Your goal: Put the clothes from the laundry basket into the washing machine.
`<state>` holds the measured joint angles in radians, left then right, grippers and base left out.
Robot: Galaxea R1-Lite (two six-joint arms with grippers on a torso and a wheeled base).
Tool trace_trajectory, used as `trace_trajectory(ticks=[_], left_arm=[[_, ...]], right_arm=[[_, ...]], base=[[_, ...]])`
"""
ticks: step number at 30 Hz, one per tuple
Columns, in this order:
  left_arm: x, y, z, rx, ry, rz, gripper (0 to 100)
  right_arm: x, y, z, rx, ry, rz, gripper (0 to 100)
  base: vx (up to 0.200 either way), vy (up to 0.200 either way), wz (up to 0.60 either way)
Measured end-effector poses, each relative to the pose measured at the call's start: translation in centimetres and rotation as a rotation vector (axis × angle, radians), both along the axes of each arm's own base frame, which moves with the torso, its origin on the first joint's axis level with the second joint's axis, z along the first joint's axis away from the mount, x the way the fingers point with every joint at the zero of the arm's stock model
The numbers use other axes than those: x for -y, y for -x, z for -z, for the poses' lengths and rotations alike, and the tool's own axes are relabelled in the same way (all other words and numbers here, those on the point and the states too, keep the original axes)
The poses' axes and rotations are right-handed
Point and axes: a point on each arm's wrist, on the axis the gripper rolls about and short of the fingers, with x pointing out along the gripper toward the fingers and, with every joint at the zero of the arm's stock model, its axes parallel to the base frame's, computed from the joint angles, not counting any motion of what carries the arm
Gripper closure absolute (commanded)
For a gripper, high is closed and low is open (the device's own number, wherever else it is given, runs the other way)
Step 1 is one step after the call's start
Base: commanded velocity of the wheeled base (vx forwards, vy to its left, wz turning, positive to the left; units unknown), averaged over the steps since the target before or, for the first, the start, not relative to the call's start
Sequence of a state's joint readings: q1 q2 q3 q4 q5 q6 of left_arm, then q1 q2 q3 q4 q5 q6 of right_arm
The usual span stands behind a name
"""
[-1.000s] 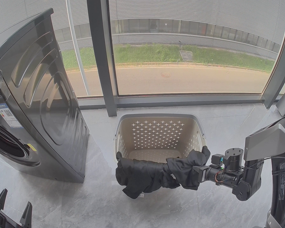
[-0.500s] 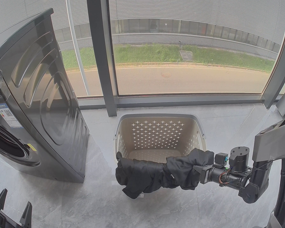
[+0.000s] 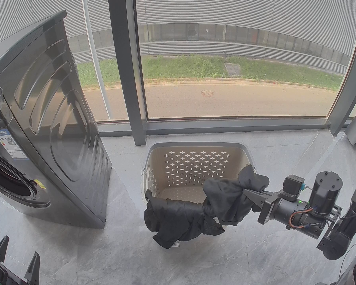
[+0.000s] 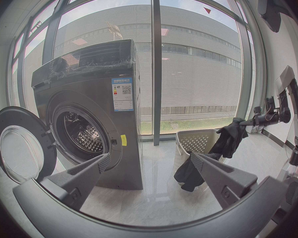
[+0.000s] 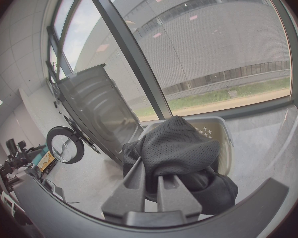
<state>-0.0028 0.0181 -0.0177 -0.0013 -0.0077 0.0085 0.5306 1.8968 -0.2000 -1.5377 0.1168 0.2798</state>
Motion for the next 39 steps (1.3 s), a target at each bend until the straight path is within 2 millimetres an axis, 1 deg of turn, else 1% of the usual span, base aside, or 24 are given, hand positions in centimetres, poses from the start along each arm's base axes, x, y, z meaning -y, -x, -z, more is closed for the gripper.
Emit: trace_trajectory(ticks=[5,8,10,14,21,22,29,37,39], left_arm=[[0.0,0.0,0.0,0.000,0.000,0.000,0],[0.0,0.0,0.0,0.000,0.001,0.000,0],[0.0,0.0,0.0,0.000,0.001,0.000,0],[0.0,0.0,0.0,0.000,0.001,0.000,0],[0.0,0.0,0.0,0.000,0.009,0.003,0],[0.0,0.0,0.0,0.000,0.009,0.004,0],[0.0,0.0,0.0,0.000,0.009,0.002,0],[0.0,0.0,0.0,0.000,0.000,0.002,0],[0.0,0.0,0.0,0.000,0.000,0.003,0]], right_arm=[[-1.0,1.8,-2.8,0.105,-0.040,-0.031,100],[-1.2,2.4,-4.7,0.165,-0.043,-0.035,100],[-1.2,2.5,-5.2,0.168,-0.036,-0.028,100],[-0.8,2.6,-7.2,0.189,-0.022,0.078,100],[-0.1,2.8,-9.9,0.241,-0.043,0.249,100],[-0.1,2.8,-10.1,0.246,-0.046,0.260,100],[0.3,2.9,-10.9,0.268,-0.063,0.290,100],[0.3,3.4,-10.7,0.265,-0.060,0.267,100],[0.4,3.5,-10.7,0.264,-0.059,0.262,100]], base=[[0.000,0.000,0.00],[0.000,0.000,0.00],[0.000,0.000,0.00],[0.000,0.000,0.00],[0.000,0.000,0.00],[0.000,0.000,0.00],[-0.200,0.000,0.00],[0.000,0.000,0.00],[0.000,0.200,0.00]])
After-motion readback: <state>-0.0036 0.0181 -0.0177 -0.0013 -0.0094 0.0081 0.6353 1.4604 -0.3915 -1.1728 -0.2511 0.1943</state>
